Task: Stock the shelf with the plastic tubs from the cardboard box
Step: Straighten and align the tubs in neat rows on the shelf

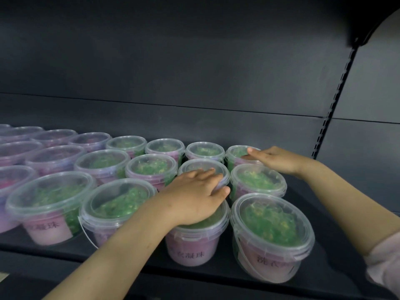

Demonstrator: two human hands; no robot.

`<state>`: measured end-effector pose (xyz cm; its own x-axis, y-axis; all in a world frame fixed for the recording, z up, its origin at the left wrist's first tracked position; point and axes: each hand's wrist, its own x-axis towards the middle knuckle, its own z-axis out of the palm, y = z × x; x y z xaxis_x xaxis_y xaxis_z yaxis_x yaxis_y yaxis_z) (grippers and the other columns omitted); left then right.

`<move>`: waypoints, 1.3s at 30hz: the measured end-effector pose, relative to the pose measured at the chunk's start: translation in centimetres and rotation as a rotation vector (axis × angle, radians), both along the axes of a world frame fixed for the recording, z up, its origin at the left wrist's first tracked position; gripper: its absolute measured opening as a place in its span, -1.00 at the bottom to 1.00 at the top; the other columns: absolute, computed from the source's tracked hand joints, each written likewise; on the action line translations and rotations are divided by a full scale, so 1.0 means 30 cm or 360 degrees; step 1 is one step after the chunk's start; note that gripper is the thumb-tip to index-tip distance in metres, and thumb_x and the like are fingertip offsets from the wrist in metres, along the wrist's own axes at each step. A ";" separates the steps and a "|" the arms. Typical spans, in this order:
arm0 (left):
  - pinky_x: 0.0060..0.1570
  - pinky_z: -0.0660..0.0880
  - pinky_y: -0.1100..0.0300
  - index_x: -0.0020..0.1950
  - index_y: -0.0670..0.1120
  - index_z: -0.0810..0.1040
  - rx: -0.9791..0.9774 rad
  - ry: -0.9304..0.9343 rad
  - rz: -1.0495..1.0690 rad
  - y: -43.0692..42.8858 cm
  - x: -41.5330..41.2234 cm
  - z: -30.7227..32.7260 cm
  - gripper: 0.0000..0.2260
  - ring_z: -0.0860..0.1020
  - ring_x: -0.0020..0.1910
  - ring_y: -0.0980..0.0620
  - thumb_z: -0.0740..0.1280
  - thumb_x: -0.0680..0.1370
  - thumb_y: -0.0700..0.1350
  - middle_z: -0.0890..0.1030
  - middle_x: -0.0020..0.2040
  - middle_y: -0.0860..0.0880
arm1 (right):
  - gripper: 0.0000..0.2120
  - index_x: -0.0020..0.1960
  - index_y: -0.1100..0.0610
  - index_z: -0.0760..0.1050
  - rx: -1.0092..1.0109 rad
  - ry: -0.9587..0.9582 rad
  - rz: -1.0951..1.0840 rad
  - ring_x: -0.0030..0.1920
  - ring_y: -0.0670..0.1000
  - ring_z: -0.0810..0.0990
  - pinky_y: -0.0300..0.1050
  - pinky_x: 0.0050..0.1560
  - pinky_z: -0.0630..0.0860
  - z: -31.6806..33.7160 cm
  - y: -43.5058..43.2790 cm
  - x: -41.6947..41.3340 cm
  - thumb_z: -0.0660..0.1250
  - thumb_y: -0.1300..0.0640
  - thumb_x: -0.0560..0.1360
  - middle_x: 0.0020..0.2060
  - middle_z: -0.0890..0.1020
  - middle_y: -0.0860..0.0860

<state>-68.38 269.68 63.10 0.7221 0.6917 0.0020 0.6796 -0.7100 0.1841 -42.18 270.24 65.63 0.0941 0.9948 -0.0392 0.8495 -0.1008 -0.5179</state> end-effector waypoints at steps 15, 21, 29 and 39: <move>0.44 -0.13 0.13 0.56 0.10 -0.01 0.0012 -0.0037 0.0015 -0.005 -0.003 0.002 -0.43 -0.08 0.53 0.11 -0.15 0.58 0.28 -0.03 0.57 0.12 | -0.51 0.11 -0.43 0.49 0.0037 -0.0011 0.0255 0.35 -0.25 0.40 -0.13 0.43 0.27 -0.009 -0.265 -0.091 -0.15 -0.45 0.47 0.30 0.48 -0.33; 0.44 -0.11 0.11 0.56 0.09 0.00 0.0005 -0.0045 0.0023 -0.013 -0.001 0.006 -0.43 -0.07 0.54 0.09 -0.13 0.59 0.27 -0.03 0.57 0.11 | -0.53 0.07 -0.47 0.48 0.0081 -0.0057 0.0235 0.34 -0.22 0.41 -0.15 0.41 0.28 -0.012 -0.253 -0.098 -0.14 -0.48 0.45 0.32 0.48 -0.28; 0.43 -0.25 -0.04 0.53 0.20 0.02 -0.0191 -0.0459 -0.0020 -0.002 -0.004 0.016 -0.44 -0.36 0.48 0.12 -0.03 0.56 0.33 -0.14 0.55 0.22 | -0.45 0.24 -0.33 0.49 0.0122 -0.0057 0.0156 0.35 -0.18 0.41 -0.08 0.40 0.33 0.002 -0.275 -0.110 -0.10 -0.46 0.46 0.33 0.48 -0.25; 0.13 0.28 0.53 0.21 0.18 0.53 0.0104 -0.0963 -0.0409 -0.118 -0.182 0.097 -0.66 0.35 0.22 0.46 0.14 0.52 0.21 0.48 0.24 0.33 | -0.60 0.24 -0.26 0.52 0.0675 -0.0321 0.0203 0.26 -0.42 0.38 -0.54 0.25 0.24 0.040 -0.549 -0.249 0.23 -0.29 0.44 0.17 0.49 -0.49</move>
<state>-73.85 266.13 66.00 0.7225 0.4821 0.4956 0.2770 -0.8586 0.4314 -49.66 253.76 66.84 -0.0655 0.9232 0.3788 0.9290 0.1950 -0.3147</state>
